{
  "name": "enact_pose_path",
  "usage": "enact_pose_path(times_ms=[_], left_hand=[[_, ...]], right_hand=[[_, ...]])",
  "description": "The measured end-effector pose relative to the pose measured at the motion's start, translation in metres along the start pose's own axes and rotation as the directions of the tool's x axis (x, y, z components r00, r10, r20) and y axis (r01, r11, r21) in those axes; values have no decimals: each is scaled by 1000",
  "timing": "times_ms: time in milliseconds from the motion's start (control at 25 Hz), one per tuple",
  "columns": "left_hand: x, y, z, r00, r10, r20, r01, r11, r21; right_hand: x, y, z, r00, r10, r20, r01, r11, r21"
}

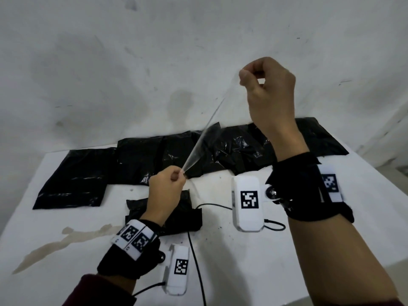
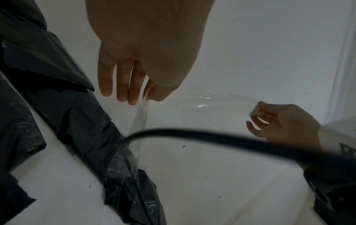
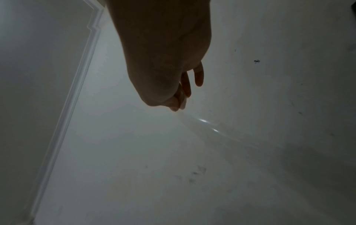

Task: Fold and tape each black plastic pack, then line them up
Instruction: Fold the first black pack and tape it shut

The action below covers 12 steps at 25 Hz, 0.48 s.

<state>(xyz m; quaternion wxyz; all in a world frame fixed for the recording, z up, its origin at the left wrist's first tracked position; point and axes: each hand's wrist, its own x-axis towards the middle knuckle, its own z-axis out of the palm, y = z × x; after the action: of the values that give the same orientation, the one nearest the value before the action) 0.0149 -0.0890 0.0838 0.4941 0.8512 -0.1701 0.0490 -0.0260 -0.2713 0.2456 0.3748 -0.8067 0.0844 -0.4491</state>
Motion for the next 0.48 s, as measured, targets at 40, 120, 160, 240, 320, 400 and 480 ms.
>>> enact_pose_path(times_ms=[40,120,160,240,320,400,480], left_hand=[[2,0,-1,1000,-22,-15,22,1000,11],[5,-4,0,997,-82,-16,83,995,57],[6,-7,2,992,-129,-5,129,991,41],[9,-14,6,953,-297,64,302,946,-120],[11,-17,7,887,-433,160,461,855,-238],[14,-19,6,892,-427,149,448,881,-152],[15,-21,3,943,-327,65,330,944,-30]], right_hand=[[-1,2,-1,1000,10,-8,-10,1000,-1],[-4,3,1,1000,28,-15,-28,1000,5],[-7,4,2,999,36,-18,-35,999,12],[-11,5,4,998,52,-33,-51,998,29],[-13,6,2,995,74,-66,-72,997,35],[-12,9,-3,989,94,-112,-92,995,29],[-10,12,-8,984,103,-143,-100,995,22]])
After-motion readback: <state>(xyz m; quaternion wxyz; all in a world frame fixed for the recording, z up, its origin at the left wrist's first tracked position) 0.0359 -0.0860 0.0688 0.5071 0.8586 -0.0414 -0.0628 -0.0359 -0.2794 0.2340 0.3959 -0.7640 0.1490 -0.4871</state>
